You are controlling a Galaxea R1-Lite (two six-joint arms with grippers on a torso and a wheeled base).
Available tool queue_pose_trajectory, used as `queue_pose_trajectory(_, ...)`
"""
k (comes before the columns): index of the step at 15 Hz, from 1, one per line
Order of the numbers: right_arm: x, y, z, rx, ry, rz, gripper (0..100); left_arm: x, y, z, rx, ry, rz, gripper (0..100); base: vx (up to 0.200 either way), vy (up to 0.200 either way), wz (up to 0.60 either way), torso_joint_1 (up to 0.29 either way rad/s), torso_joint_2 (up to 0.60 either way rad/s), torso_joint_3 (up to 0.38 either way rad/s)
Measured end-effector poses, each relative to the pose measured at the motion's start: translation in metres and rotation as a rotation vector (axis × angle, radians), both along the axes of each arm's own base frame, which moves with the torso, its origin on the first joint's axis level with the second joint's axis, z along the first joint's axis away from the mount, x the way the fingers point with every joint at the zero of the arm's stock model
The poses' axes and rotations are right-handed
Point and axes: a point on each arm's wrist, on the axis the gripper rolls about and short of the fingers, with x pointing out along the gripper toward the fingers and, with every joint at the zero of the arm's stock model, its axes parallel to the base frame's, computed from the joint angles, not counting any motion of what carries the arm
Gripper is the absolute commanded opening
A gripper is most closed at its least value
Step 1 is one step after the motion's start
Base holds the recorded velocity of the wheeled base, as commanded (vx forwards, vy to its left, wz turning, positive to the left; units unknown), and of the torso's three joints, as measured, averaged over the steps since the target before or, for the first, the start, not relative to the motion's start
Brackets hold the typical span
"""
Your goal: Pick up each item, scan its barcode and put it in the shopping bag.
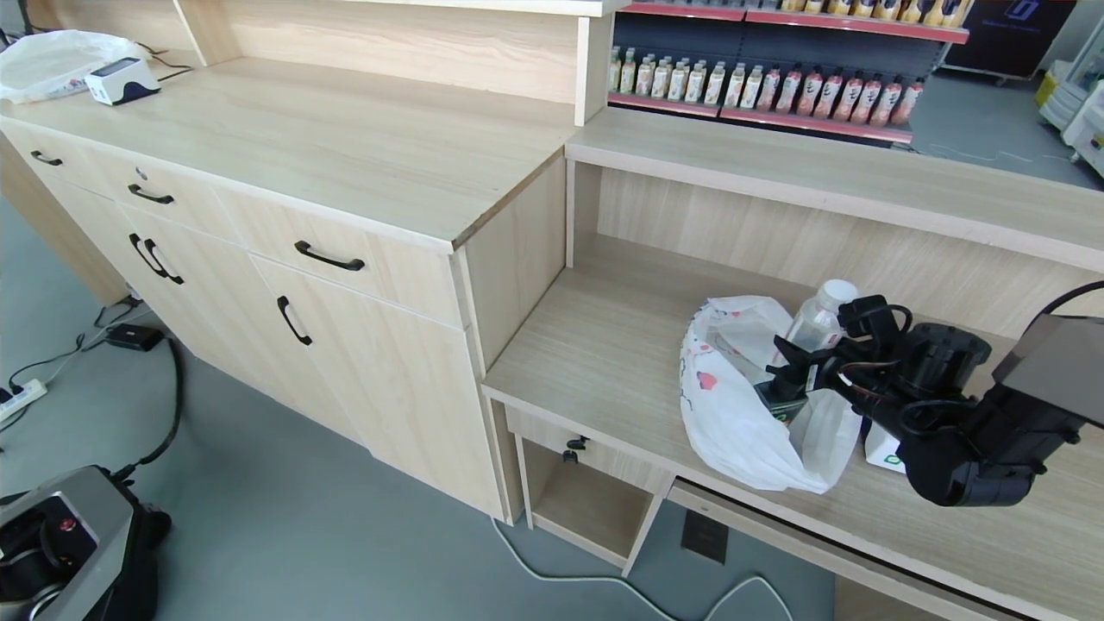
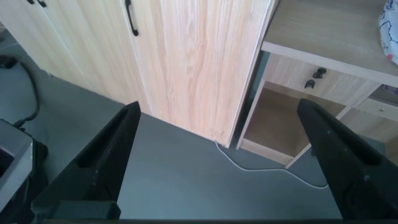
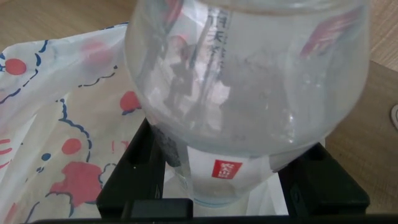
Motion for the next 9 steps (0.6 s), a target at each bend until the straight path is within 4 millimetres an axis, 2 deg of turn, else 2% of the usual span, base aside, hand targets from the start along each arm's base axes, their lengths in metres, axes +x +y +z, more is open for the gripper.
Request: queue_pose_trajectory(9,0.003,-0.010,0.020,0.003,-0.105,0.016,0,0.000,0.000,0.000,0.000,0.000,-0.001,100,0.000,0.000,0.00,0.000,0.00,0.000)
